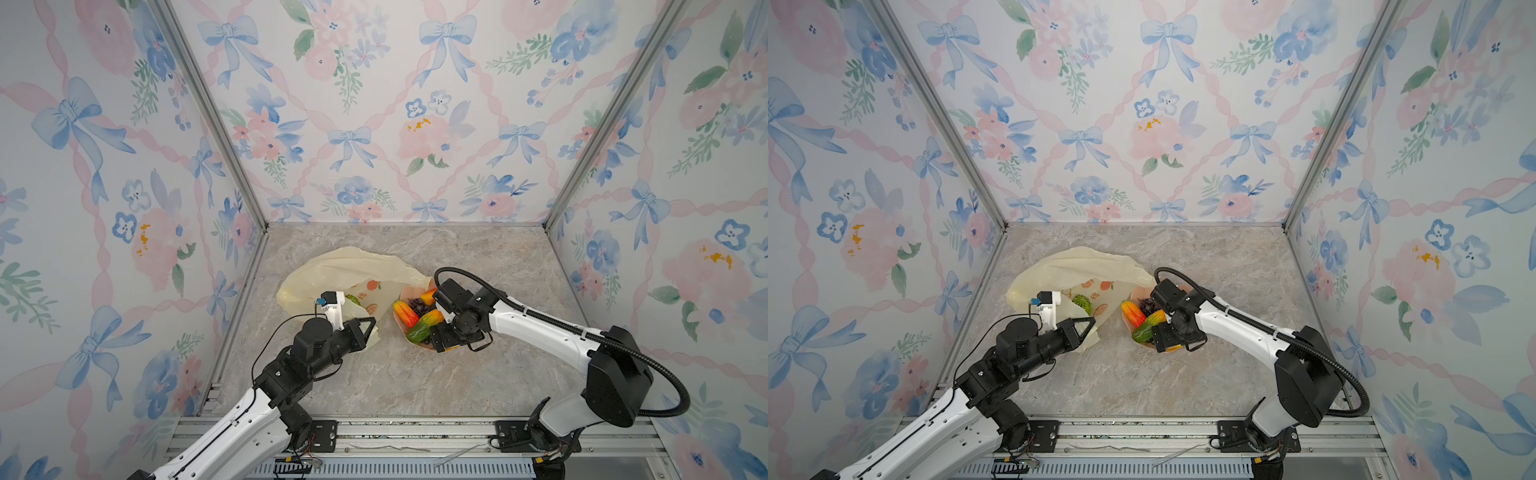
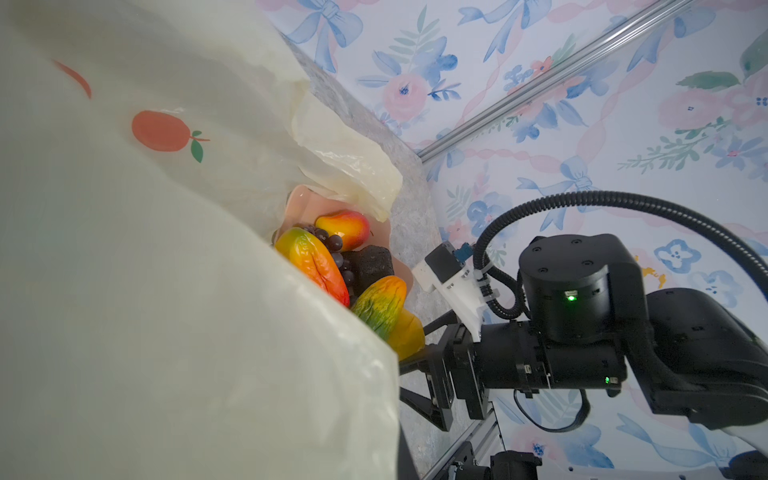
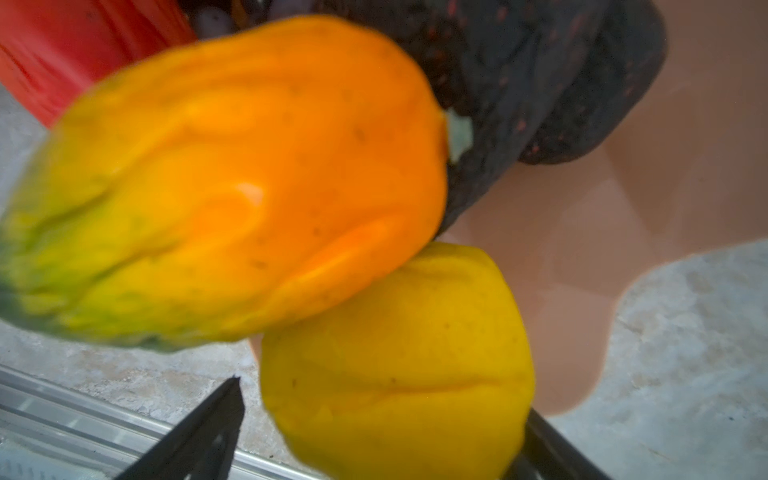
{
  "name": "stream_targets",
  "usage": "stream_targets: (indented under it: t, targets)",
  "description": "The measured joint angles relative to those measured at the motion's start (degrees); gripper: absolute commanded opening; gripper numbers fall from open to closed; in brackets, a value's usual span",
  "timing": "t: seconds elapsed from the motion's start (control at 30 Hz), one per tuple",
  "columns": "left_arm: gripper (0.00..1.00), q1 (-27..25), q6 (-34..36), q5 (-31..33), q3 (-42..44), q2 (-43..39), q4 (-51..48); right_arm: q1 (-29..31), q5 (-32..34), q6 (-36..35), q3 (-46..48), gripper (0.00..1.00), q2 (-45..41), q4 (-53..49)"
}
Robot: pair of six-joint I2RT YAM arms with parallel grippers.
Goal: Place the fruits into the plastic bag
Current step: 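Grasp the yellow fruit at the bowl's near edge with the right gripper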
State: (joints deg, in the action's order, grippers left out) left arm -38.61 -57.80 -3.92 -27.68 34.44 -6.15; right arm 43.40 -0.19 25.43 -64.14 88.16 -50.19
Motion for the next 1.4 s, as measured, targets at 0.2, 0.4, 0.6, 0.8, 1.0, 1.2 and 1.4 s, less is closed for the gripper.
stream_targets:
  t: [0.2,0.4,0.6,0.8,1.0,1.2,1.4]
  targets:
    - [0.00,0.00,-1.40,0.26,1.44,-2.43,0.09,-1.05,0.83,0.31,0.74,0.72,0.00,1.77]
    - [0.00,0.00,-2.12,0.70,2.97,-3.37,-0.04,-1.03,1.11,0.74,0.74,0.61,0.00,2.49]
    - [0.00,0.00,-2.49,1.09,3.21,-4.04,-0.15,-1.03,2.69,0.70,0.74,0.56,-0.61,2.12]
    - [0.00,0.00,-2.47,1.09,3.19,-4.02,-0.17,-1.57,4.59,0.70,0.74,0.56,-5.20,0.66]
    - [0.00,0.00,-2.47,1.09,3.19,-4.02,-0.17,-3.58,5.22,0.70,0.74,0.56,-9.73,-1.22]
    - [0.00,0.00,-2.25,1.07,3.19,-3.78,-0.15,-5.86,4.76,1.11,0.13,0.56,-16.09,-3.89]
    - [0.00,0.02,-0.81,0.74,2.60,-1.92,-0.15,-7.26,-0.20,2.45,-3.04,0.56,-22.12,-4.44]
